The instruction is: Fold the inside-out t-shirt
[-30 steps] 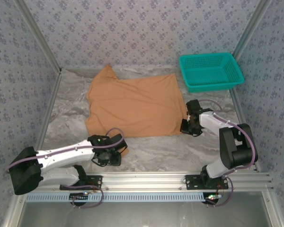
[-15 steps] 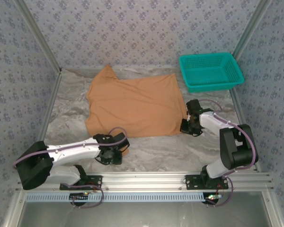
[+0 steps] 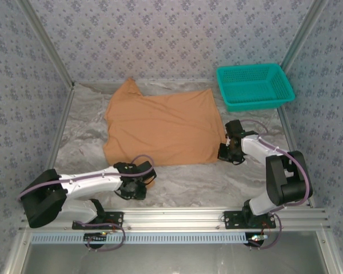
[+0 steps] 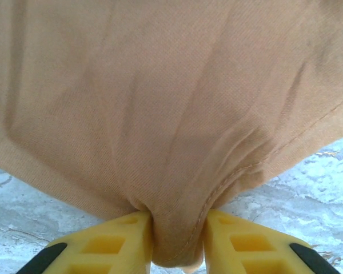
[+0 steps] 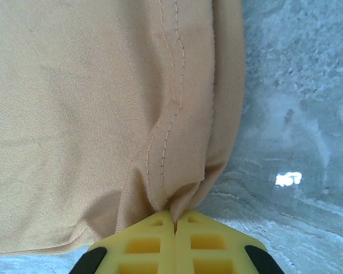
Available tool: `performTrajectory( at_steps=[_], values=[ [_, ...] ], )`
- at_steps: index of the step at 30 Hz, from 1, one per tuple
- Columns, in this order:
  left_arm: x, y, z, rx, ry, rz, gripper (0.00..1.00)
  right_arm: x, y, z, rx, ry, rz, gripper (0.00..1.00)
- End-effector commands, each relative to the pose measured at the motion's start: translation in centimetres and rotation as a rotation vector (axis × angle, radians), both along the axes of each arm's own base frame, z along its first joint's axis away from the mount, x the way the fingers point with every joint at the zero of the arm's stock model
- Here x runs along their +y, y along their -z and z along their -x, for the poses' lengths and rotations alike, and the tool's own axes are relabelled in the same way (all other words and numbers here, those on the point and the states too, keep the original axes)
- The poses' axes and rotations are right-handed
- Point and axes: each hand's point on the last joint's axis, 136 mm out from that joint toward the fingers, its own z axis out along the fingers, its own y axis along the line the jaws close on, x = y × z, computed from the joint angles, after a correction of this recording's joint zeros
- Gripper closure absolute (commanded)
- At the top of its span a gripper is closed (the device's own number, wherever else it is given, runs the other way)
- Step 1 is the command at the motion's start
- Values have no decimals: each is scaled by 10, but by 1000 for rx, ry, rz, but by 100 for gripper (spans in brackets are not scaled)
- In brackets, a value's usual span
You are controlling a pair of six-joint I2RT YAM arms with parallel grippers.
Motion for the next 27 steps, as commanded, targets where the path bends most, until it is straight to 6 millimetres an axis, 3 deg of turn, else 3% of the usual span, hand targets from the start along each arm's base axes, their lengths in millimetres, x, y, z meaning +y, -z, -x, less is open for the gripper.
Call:
performTrajectory(
  at_steps=[1,7,11,18,22,27],
  values=[
    [14,9,13,58,35,-64,78,-5,-7,2,0,-6,13,100],
    [13,-2,11,47,56,-58,92,-6,-9,9,1,1,14,100],
    [12,-8,19,70,54,-32,100,-12,-6,31,43,18,24,100],
    [13,-38,37,95,42,24,100,-13,-17,67,59,72,7,100],
    [8,-71,14,28,9,118,100,-16,-37,57,15,89,11,100],
    [9,-101,-45,-72,-34,199,100,-16,-60,17,-71,95,2,100]
  ],
)
